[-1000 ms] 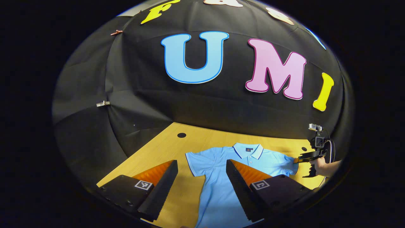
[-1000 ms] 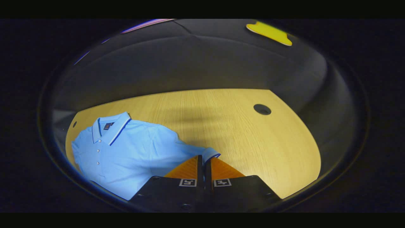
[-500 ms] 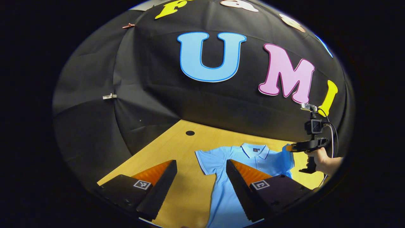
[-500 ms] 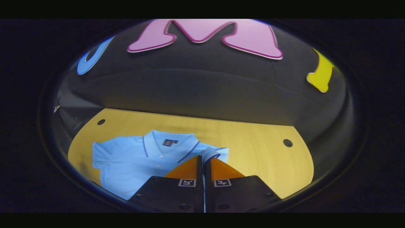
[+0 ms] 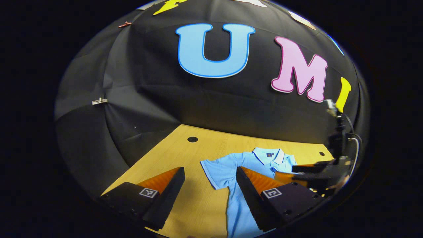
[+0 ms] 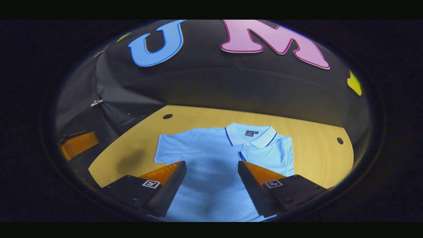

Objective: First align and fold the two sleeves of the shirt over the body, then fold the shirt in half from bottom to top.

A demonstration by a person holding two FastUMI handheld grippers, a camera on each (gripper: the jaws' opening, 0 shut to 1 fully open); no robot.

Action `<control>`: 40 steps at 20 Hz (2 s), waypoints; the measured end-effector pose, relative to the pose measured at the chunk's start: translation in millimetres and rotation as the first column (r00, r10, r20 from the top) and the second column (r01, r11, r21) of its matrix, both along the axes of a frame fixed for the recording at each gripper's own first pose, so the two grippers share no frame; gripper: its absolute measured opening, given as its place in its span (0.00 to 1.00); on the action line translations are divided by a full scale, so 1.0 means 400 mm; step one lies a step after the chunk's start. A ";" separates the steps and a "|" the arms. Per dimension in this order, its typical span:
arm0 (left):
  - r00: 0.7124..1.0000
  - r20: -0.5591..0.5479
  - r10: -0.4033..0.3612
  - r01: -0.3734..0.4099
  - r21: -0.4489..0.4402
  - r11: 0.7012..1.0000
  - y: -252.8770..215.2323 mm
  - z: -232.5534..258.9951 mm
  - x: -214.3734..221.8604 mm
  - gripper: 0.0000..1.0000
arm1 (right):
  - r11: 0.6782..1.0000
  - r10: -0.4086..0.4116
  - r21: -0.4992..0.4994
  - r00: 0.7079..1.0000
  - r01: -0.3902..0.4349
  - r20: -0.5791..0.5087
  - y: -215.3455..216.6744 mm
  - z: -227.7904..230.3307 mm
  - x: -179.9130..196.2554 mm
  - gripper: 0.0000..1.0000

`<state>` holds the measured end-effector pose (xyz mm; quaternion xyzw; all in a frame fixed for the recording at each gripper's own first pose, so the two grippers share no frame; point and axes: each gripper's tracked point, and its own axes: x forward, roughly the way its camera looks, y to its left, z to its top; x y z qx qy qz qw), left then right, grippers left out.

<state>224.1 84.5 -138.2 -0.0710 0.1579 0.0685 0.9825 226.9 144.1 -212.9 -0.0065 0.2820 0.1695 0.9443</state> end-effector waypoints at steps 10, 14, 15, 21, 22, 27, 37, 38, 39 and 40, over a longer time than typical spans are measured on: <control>0.968 -0.250 -0.019 0.022 0.011 1.000 0.056 -0.355 0.424 0.99 | 0.987 -0.158 -0.022 0.987 0.158 0.020 -0.266 0.048 -0.263 0.99; 0.953 -0.303 -0.018 0.023 0.014 1.000 0.063 -0.410 0.455 0.98 | 0.973 -0.229 -0.018 0.973 0.229 -0.012 -0.364 0.032 -0.334 0.99; 0.951 -0.308 -0.027 0.038 0.031 0.999 0.062 -0.414 0.461 0.97 | 0.968 -0.249 -0.011 0.968 0.249 -0.028 -0.383 0.024 -0.345 0.99; 0.939 -0.318 -0.132 0.154 0.045 0.987 -0.003 -0.409 0.477 0.46 | 0.954 -0.301 -0.011 0.952 0.301 -0.054 -0.458 0.000 -0.363 0.99; 0.939 -0.316 -0.134 0.157 0.048 0.986 -0.010 -0.408 0.482 0.29 | 0.954 -0.300 -0.011 0.952 0.300 -0.051 -0.464 -0.001 -0.364 0.99; 0.925 -0.344 -0.161 0.198 0.075 0.977 -0.047 -0.393 0.478 0.06 | 0.950 -0.312 -0.008 0.949 0.312 -0.056 -0.490 -0.004 -0.368 0.99; 0.896 -0.171 -0.411 0.419 0.011 0.908 -0.407 -0.096 0.444 0.06 | 0.945 -0.326 -0.003 0.943 0.327 -0.065 -0.557 0.002 -0.444 0.99; 0.881 -0.170 -0.442 0.448 -0.004 0.894 -0.456 -0.088 0.428 0.06 | 0.944 -0.330 0.002 0.941 0.331 -0.067 -0.558 0.000 -0.453 0.99; 0.861 -0.167 -0.480 0.482 -0.031 0.875 -0.510 -0.079 0.405 0.06 | 0.943 -0.331 0.005 0.941 0.332 -0.070 -0.556 -0.001 -0.463 0.99; 0.845 -0.157 -0.511 0.509 -0.058 0.859 -0.564 -0.079 0.384 0.06 | 0.943 -0.332 0.005 0.940 0.334 -0.074 -0.555 -0.006 -0.472 0.99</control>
